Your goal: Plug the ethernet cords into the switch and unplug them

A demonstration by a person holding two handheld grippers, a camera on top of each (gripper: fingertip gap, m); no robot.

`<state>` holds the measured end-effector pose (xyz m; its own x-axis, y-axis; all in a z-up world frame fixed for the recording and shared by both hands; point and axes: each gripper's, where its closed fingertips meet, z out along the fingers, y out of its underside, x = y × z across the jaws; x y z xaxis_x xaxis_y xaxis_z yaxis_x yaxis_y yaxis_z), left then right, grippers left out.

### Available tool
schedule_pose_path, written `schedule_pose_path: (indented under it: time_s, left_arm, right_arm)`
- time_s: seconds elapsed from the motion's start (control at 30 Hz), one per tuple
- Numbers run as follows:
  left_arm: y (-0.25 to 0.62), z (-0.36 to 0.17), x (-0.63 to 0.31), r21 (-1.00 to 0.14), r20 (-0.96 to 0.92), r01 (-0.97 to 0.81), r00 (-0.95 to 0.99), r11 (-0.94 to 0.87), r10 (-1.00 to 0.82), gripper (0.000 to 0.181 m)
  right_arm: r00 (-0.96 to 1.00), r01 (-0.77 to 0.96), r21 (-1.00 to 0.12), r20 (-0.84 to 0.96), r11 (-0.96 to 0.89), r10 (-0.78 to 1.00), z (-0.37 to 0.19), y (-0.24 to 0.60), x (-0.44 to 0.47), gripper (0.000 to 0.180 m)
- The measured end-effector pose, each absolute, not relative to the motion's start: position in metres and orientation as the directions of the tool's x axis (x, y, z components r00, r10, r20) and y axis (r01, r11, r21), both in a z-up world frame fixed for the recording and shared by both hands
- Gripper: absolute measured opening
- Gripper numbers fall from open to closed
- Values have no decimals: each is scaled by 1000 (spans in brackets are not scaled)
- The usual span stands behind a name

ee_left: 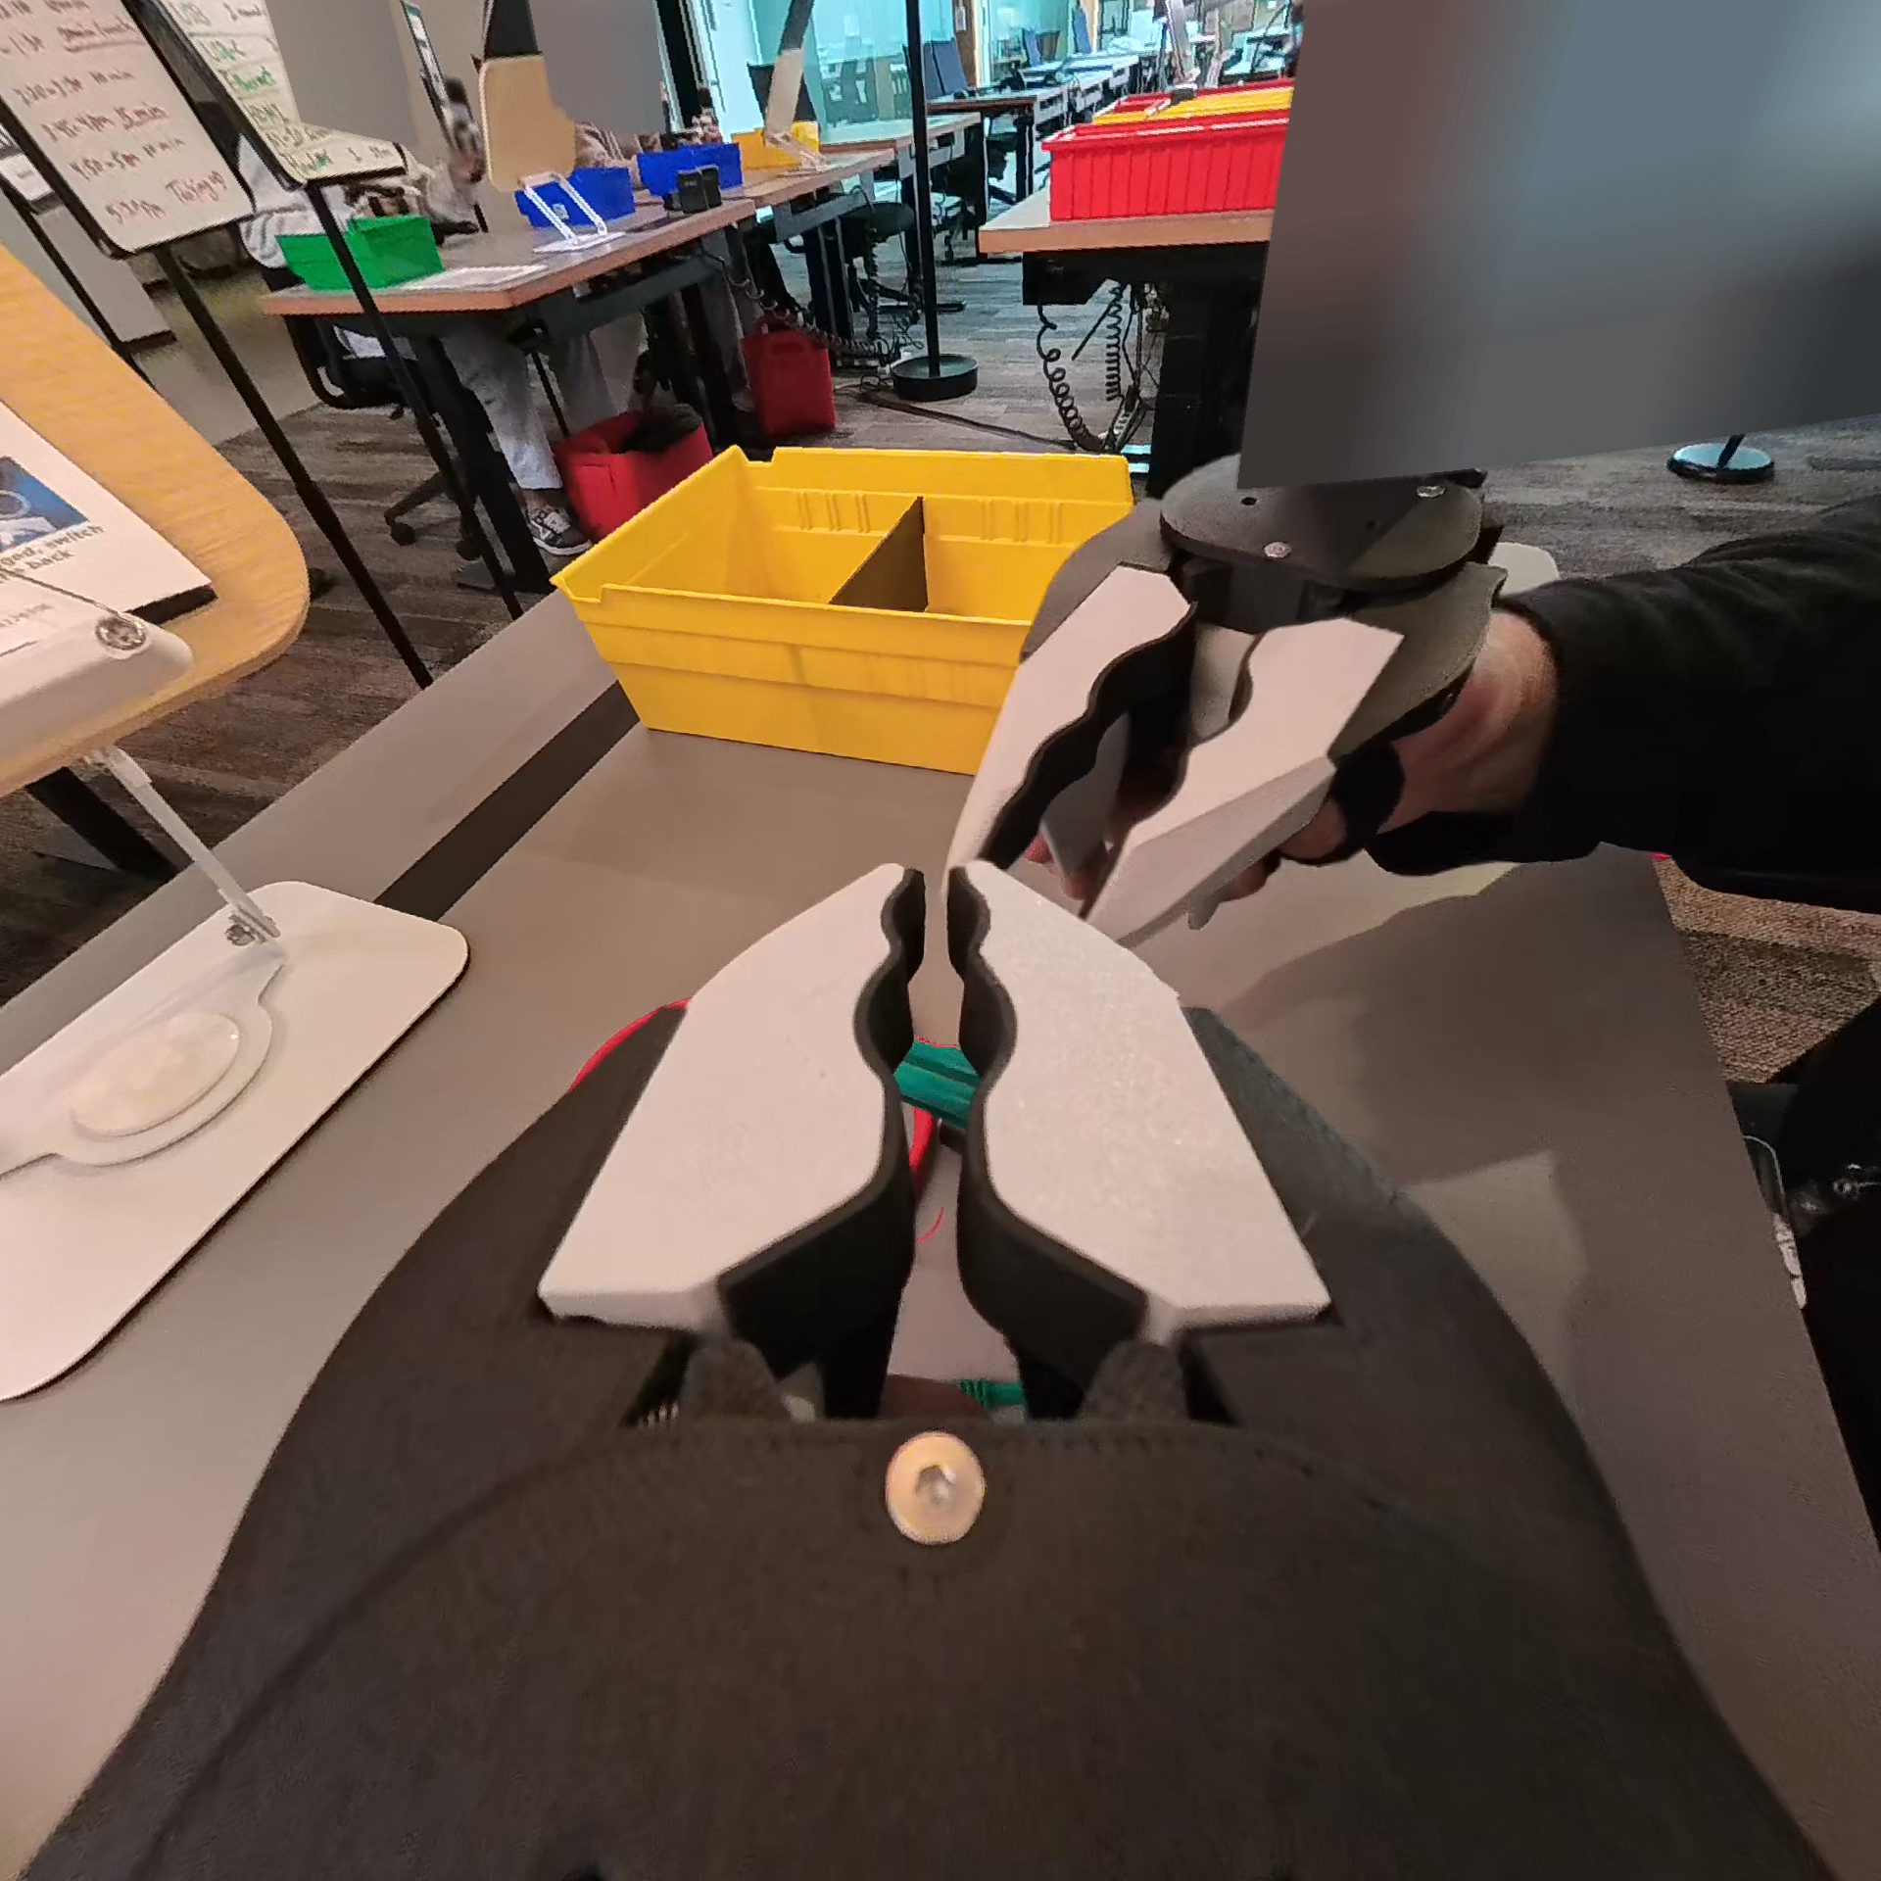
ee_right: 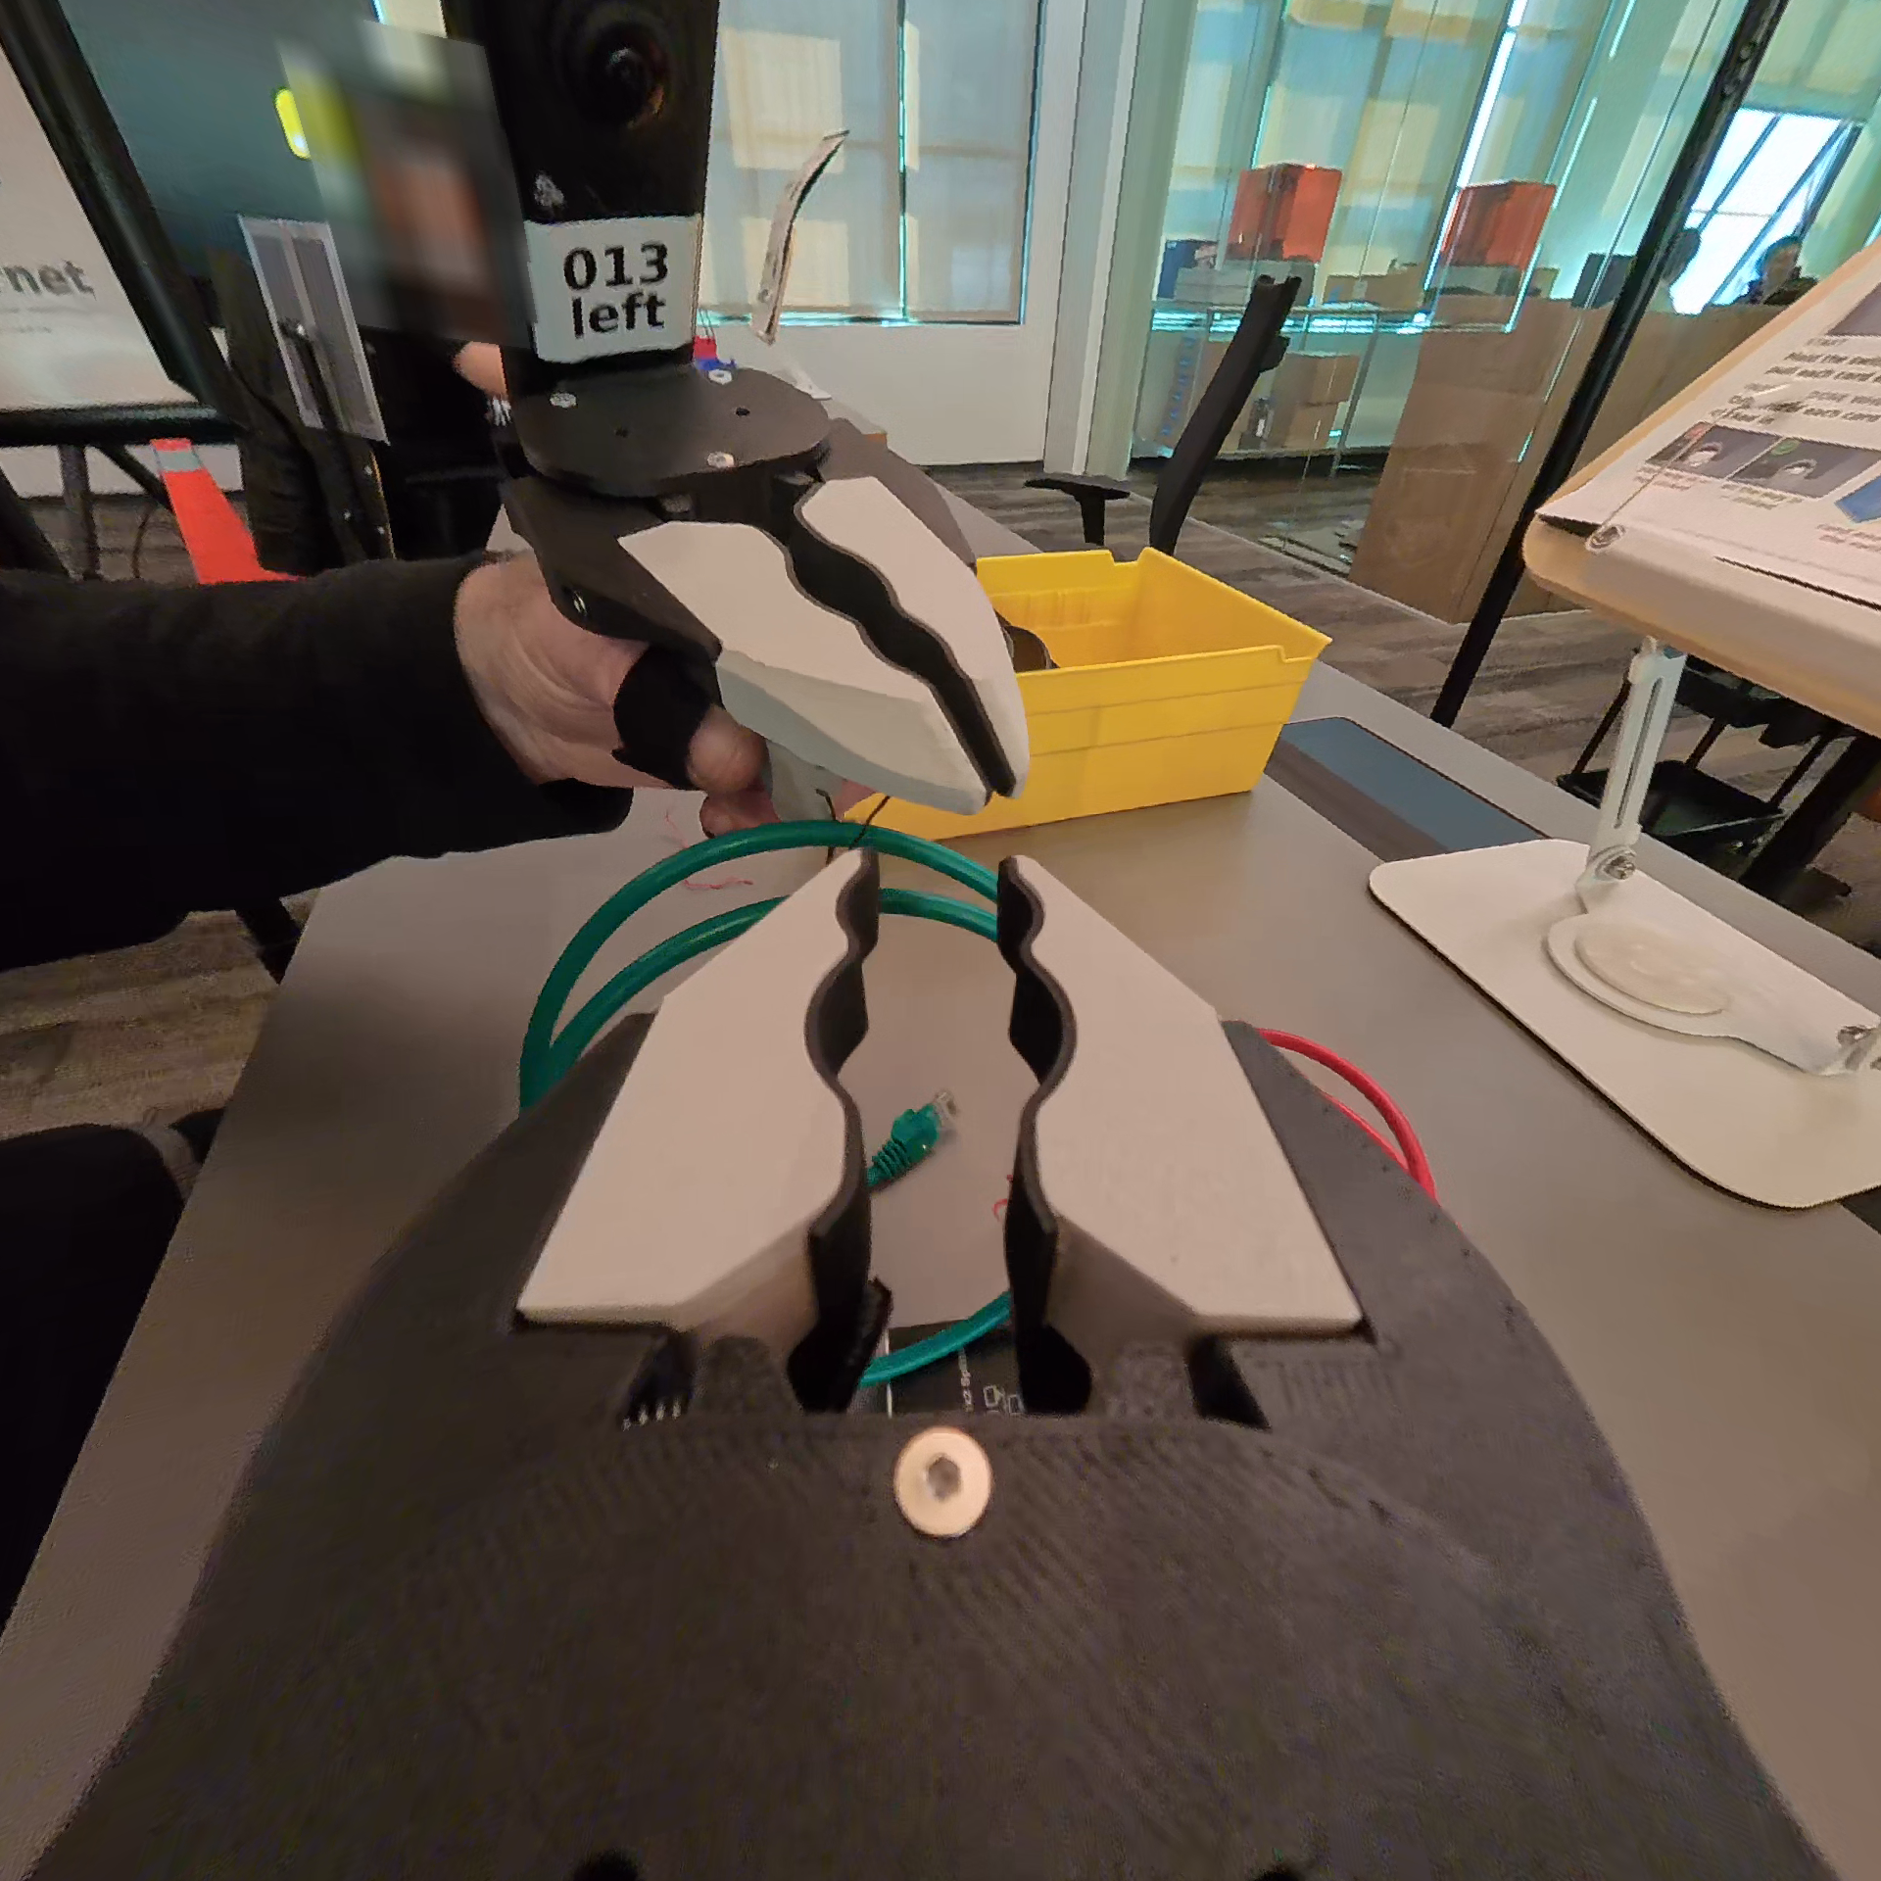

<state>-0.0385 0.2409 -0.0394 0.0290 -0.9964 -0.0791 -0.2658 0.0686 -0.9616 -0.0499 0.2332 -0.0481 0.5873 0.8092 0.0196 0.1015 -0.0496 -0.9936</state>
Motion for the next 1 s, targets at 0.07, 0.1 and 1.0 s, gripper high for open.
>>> schedule_pose_path:
  time_s: [0.07,0.1,1.0]
  left_arm:
    - [241,-40,-38,-960,-82,-271,29,71,-996,4]
    - [241,-40,-38,-960,-81,-273,26,71,-996,4]
    - [261,-33,-54,-979,3,-198,176,-38,-984,56]
  right_arm:
    - [564,112,-992,19,-54,826,-48,232,-52,25]
    - [541,98,-993,4,-58,841,-45,230,-54,25]
    - [507,70,-991,-65,-116,859,-55,231,-66,0]
